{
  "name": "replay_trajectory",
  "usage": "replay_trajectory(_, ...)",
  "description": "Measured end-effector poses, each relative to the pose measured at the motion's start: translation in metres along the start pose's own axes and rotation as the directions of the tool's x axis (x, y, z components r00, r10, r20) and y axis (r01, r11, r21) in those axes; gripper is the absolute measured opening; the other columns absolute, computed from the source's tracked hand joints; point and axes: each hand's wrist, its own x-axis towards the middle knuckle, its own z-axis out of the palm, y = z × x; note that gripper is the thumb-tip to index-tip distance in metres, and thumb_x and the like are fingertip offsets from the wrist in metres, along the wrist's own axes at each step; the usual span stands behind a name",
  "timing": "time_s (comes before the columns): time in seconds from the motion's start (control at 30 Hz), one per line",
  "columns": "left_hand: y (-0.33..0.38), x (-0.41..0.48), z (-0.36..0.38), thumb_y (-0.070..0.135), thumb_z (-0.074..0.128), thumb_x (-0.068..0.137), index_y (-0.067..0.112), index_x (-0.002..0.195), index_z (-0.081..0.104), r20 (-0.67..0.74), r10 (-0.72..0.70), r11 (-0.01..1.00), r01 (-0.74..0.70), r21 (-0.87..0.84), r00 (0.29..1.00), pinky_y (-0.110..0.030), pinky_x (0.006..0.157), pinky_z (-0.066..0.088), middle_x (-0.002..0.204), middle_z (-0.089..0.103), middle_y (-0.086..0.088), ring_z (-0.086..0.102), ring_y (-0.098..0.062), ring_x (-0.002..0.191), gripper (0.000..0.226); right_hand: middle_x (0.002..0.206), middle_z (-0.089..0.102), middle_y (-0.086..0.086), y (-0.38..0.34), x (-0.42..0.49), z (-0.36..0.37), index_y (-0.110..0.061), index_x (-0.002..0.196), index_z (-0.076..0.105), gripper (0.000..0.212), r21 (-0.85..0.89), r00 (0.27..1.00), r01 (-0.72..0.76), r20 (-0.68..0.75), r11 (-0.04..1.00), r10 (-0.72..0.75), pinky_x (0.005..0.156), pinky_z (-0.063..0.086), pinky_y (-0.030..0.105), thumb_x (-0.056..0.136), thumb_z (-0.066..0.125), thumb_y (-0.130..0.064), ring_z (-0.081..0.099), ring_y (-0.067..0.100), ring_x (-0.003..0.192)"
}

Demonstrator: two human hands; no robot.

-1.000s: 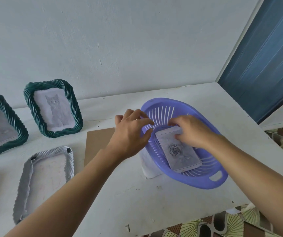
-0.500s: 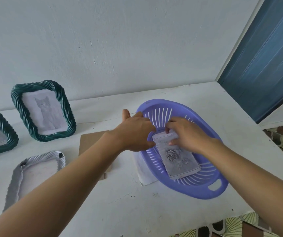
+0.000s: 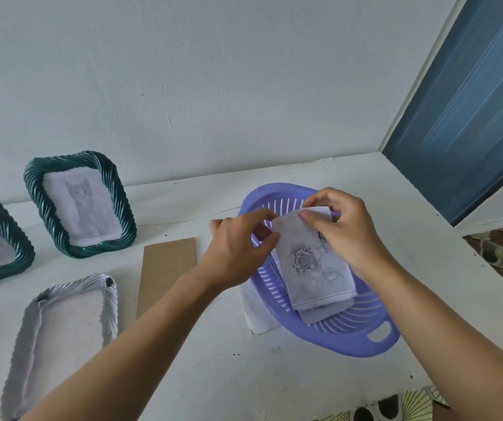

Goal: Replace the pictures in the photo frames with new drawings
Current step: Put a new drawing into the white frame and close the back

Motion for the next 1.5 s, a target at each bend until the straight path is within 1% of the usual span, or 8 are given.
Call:
replay_trajectory(0.2,0.003,-0.012,-0.032,0.016,0.065,0.095,0.022,0.097,0.064,-0.071,-0.206,0.83,0.135,-0.541,0.976,-0.018,0.067,0.043,0.073,0.073,0.002,0.059,-0.009,0.067,0.007,0.093,0.074,0.011,-0.026,-0.011,0.024,-0.015,0.099,0.065,0.014,0.302,0.997,-0.066,-0.019,0.951,0.076,0.08,0.054,0.042,0.088,0.074,-0.015,0.07,0.025,0.086)
replay_trajectory(0.4,-0.012,-0.034,-0.08,0.007,0.06,0.097,0.017,0.114,0.053,-0.188,-0.322,0.723,0.112,-0.682,0.928,-0.029,0.072,0.044,0.077,0.072,-0.013,0.063,-0.016,0.071,0.021,0.1,0.075,0.013,-0.061,-0.021,0.062,-0.019,0.11,0.064,0.021,0.443,0.978,-0.158,0.193,0.882,0.078,0.095,0.051,0.06,0.092,0.067,-0.01,0.068,0.039,0.102)
replay_trajectory(0.77,-0.074,-0.109,-0.161,0.004,0.072,0.088,0.019,0.105,0.074,-0.191,-0.482,0.746,0.286,-0.601,0.855,-0.024,0.078,0.058,0.103,0.076,0.003,0.074,-0.012,0.08,0.022,0.097,0.077,0.005,-0.1,-0.049,0.168,-0.028,0.116,0.052,0.046,0.427,0.947,-0.189,0.319,0.884,0.048,0.083,0.06,0.049,0.083,0.079,-0.009,0.074,0.027,0.087)
replay_trajectory(0.9,-0.101,-0.143,-0.182,0.006,0.077,0.085,0.026,0.108,0.073,-0.168,-0.541,0.749,0.381,-0.542,0.824,-0.046,0.092,0.058,0.115,0.072,0.004,0.076,-0.024,0.087,0.031,0.096,0.076,0.007,-0.103,-0.059,0.203,-0.026,0.116,0.055,0.048,0.415,0.898,-0.286,0.43,0.864,0.091,0.082,0.059,0.043,0.079,0.082,-0.01,0.074,0.026,0.087)
replay_trajectory(1.03,-0.124,-0.168,-0.186,0.013,0.08,0.083,0.028,0.111,0.071,-0.214,-0.538,0.812,0.433,-0.391,0.816,-0.037,0.083,0.058,0.116,0.07,0.01,0.074,-0.015,0.081,0.032,0.096,0.075,0.01,-0.1,-0.069,0.236,-0.017,0.106,0.067,0.034,0.355,0.857,-0.336,0.5,0.872,0.127,0.081,0.06,0.046,0.077,0.083,-0.009,0.074,0.03,0.087)
replay_trajectory(1.17,-0.141,-0.185,-0.184,0.036,0.08,0.081,0.036,0.119,0.07,-0.228,-0.421,0.905,0.422,-0.043,0.878,-0.019,0.09,0.048,0.132,0.048,0.013,0.057,0.002,0.107,0.039,0.091,0.074,0.01,-0.099,-0.076,0.26,-0.02,0.095,0.071,0.019,0.307,0.867,-0.311,0.478,0.899,0.137,0.079,0.06,0.051,0.08,0.08,-0.012,0.072,0.033,0.086)
replay_trajectory(1.23,-0.14,-0.19,-0.183,0.05,0.074,0.083,0.041,0.122,0.068,-0.177,-0.401,0.911,0.411,0.02,0.899,-0.029,0.099,0.044,0.136,0.042,0.016,0.05,0.001,0.117,0.04,0.09,0.075,0.007,-0.1,-0.078,0.269,-0.021,0.094,0.072,0.015,0.289,0.878,-0.285,0.461,0.914,0.128,0.081,0.059,0.052,0.082,0.079,-0.017,0.072,0.03,0.088)
replay_trajectory(1.5,-0.125,-0.185,-0.181,0.055,0.063,0.085,0.035,0.132,0.062,-0.095,-0.423,0.875,0.379,-0.303,0.901,-0.028,0.097,0.051,0.125,0.064,0.017,0.063,0.006,0.109,0.051,0.084,0.074,-0.005,-0.114,-0.085,0.282,-0.022,0.094,0.076,0.019,0.362,0.907,-0.187,0.421,0.913,0.019,0.069,0.058,0.032,0.099,0.059,-0.03,0.071,0.013,0.083)
